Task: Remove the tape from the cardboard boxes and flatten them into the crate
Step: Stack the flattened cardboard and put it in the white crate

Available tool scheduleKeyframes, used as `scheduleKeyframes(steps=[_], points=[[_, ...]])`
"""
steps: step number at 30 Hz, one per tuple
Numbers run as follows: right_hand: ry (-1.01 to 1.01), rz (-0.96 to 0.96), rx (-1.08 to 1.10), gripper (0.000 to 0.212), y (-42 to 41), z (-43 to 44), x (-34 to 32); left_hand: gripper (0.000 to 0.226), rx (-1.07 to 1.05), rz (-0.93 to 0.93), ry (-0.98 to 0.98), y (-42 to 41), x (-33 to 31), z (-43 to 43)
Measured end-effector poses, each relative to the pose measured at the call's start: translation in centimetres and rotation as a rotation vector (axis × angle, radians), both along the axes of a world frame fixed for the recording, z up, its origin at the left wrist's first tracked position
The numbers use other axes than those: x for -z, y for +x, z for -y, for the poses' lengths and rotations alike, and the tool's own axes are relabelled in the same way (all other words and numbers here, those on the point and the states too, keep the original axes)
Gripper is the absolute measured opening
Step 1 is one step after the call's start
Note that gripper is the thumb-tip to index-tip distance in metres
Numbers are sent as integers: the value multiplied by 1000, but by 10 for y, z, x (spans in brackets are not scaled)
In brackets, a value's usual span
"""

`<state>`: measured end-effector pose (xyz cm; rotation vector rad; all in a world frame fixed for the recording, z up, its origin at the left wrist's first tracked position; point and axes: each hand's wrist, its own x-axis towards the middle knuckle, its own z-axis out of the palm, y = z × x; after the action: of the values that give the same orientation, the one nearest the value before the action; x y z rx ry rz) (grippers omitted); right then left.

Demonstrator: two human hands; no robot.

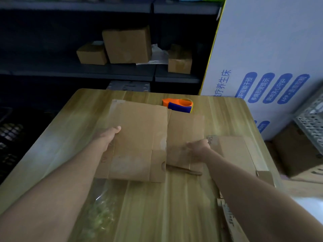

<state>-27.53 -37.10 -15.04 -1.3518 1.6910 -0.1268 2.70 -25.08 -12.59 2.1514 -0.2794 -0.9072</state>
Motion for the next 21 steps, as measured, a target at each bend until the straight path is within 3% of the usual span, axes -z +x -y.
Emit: scheduleKeyframes(steps=[3,5,9,12,17,21], points=[[13,-33,140,85,8,12,10,63,72,-12,41,11,18,18],[33,-26,219,88,10,20,16,68,50,11,85,14,28,25],[58,17,282,72,13,28,33,72,50,34,113,18,43,32],[39,44,336,73,18,25,38,71,41,6,109,19,54,31],[54,261,406,60,22,28,18,65,73,-60,74,27,49,27],[18,301,355,44,18,21,-19,34,83,-105,14,25,26,25]])
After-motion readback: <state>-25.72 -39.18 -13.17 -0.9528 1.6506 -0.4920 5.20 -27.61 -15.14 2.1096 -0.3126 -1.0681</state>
